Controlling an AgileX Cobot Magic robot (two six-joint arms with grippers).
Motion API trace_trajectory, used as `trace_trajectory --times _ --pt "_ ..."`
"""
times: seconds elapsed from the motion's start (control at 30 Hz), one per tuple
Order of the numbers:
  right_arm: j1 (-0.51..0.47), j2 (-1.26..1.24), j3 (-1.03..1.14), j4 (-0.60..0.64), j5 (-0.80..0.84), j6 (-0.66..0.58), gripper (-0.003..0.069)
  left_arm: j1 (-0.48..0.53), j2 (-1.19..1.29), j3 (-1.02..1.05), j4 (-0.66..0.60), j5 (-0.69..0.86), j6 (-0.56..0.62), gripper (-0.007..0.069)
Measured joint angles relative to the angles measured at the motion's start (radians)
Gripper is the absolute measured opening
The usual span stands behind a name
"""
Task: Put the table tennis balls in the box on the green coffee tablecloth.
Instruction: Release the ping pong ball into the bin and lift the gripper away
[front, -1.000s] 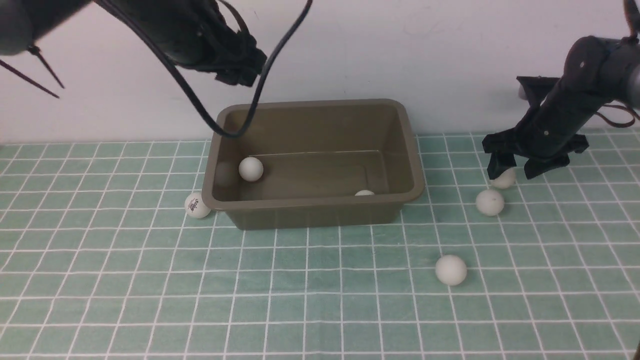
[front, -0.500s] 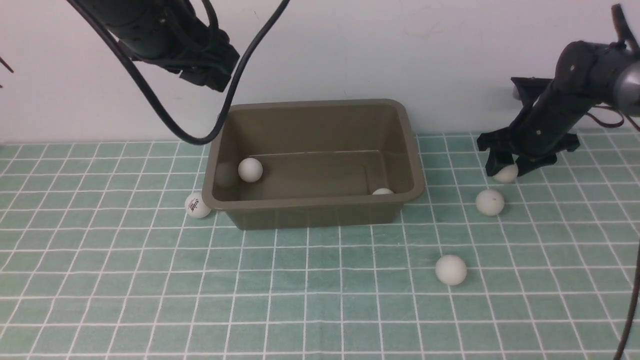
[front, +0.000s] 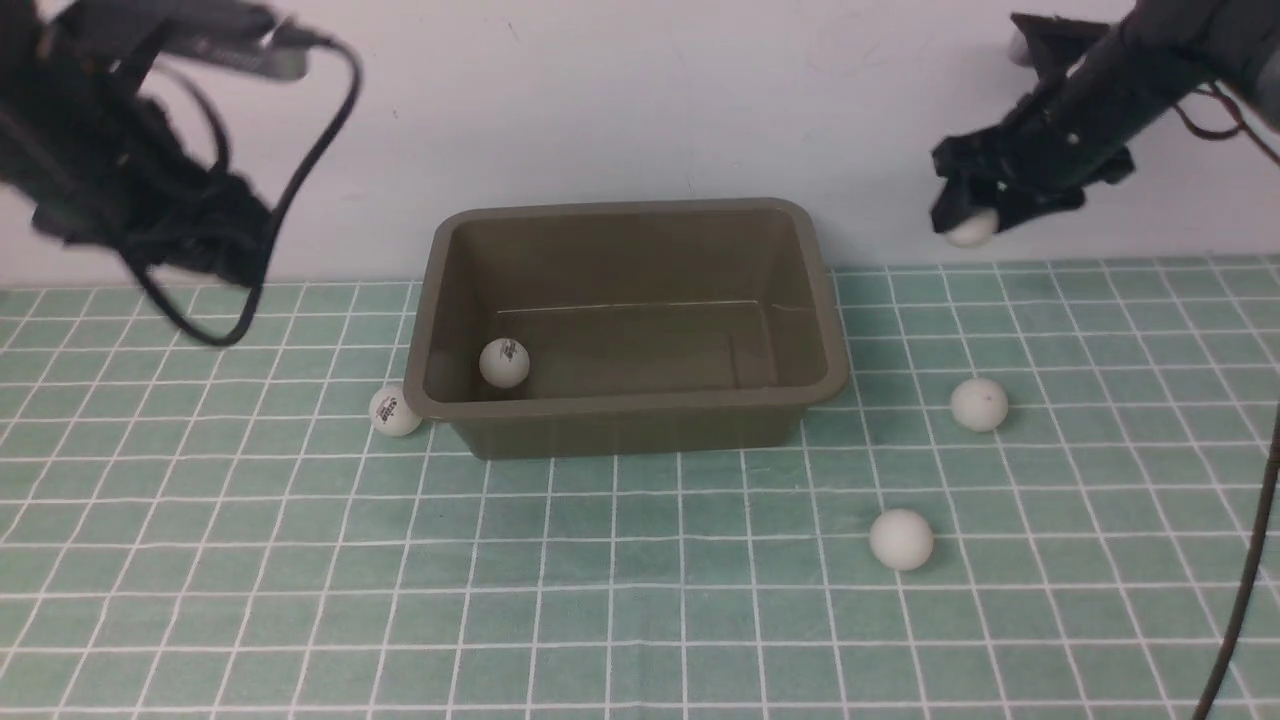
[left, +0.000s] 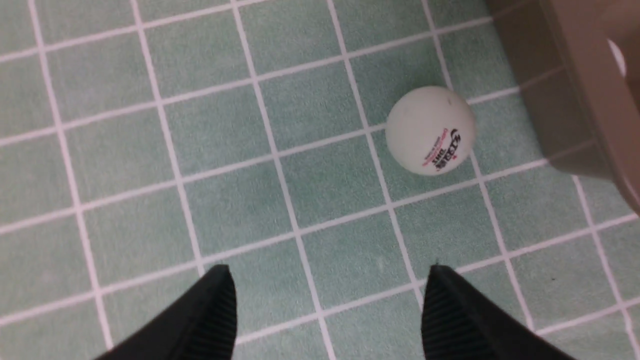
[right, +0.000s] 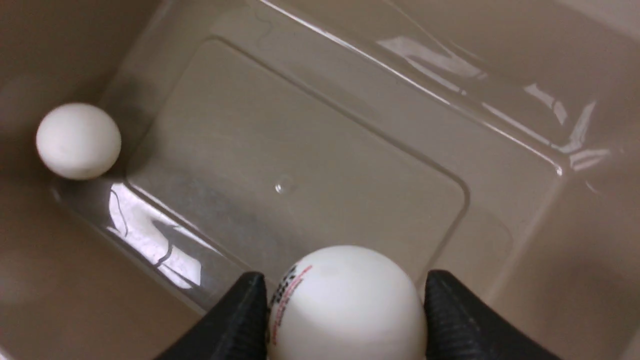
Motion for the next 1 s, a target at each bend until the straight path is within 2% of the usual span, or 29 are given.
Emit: trace_trajectory --times 0.1,0.17,0.23,0.3,0.4,0.53,0.67,0.77,1.0 --pt "0.001 0.008 0.0 0.0 -0.008 0.0 0.0365 0.0 0.025 0.0 -0.037 -0.012 0.083 0.0447" --pt "0.001 0.034 0.0 -0.001 -0.008 -0.006 0.0365 0.0 0.044 0.0 -0.066 -0.012 0.19 0.0447" --pt "0.001 0.052 0.0 -0.001 -0.006 -0.017 0.0365 0.0 0.055 0.0 -0.089 -0.006 0.343 0.0447" --pt "0.001 0.066 0.0 0.0 -0.004 -0.022 0.0372 0.0 0.057 0.0 -0.105 0.006 0.544 0.0447" --pt "0.001 0.077 0.0 0.001 -0.003 -0.022 0.0419 0.0 0.061 0.0 -0.161 0.015 0.788 0.0447" --pt "0.001 0.08 0.0 0.001 -0.012 -0.022 0.0491 0.0 0.086 0.0 -0.309 0.024 1.125 0.0447" --pt "0.001 0.08 0.0 0.001 -0.015 -0.022 0.05 0.0 0.139 0.0 -0.471 0.041 1.414 0.0447" --pt "0.001 0.08 0.0 0.001 -0.003 -0.022 0.0501 0.0 0.179 0.0 -0.541 0.057 1.525 0.0447" --pt "0.001 0.072 -0.004 0.001 0.006 -0.022 0.0501 0.0 0.237 -0.001 -0.635 0.057 1.583 0.0447"
